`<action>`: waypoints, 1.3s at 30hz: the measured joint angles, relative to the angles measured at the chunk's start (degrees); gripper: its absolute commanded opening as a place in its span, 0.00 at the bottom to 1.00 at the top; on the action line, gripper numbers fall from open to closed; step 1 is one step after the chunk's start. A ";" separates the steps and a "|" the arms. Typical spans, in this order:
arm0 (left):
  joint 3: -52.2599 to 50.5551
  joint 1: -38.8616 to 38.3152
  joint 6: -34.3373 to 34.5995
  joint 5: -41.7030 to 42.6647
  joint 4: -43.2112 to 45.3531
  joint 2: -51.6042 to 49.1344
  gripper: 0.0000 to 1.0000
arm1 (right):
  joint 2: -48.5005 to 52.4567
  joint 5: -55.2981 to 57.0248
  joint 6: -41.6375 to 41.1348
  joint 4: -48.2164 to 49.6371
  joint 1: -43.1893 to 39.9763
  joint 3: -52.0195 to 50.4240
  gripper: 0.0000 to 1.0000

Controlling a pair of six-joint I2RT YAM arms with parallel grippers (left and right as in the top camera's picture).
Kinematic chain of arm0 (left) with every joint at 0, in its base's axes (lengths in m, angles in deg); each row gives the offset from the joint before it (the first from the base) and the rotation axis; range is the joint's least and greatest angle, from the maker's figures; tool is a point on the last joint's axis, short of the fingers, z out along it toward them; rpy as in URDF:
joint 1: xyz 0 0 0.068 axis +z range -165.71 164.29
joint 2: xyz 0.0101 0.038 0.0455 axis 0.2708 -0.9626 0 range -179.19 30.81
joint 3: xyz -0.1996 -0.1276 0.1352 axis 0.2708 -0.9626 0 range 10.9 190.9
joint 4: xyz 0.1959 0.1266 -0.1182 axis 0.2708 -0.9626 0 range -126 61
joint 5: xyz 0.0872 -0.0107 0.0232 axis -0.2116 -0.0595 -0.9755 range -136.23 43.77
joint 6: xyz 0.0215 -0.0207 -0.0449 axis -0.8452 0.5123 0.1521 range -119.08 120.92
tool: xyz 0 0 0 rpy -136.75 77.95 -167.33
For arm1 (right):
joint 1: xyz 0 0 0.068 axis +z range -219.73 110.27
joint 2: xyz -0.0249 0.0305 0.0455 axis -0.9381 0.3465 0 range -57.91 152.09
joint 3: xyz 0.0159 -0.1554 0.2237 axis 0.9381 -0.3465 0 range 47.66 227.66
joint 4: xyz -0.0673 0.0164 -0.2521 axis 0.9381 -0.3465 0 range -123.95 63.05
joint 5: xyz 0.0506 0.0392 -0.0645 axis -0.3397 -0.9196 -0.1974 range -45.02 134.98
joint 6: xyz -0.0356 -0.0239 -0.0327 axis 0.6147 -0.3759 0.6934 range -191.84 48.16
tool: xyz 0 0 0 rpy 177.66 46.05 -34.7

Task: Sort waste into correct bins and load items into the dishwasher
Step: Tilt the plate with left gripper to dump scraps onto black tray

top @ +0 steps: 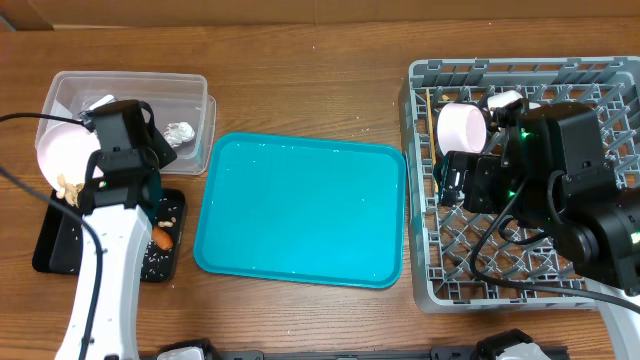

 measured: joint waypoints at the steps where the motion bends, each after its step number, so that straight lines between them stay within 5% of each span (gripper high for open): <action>1: 0.00 0.00 -0.26 0.04 -0.57 0.76 0.05 | 0.00 -0.02 -0.07 0.00 0.00 0.00 1.00; 17: -11.47 0.90 -0.87 0.92 4.59 7.17 0.05 | 0.00 0.00 -0.02 -0.15 0.00 -0.02 1.00; 39: -20.28 7.23 -7.96 17.70 17.11 12.85 0.04 | 0.00 0.00 -0.02 -0.09 0.00 -0.02 1.00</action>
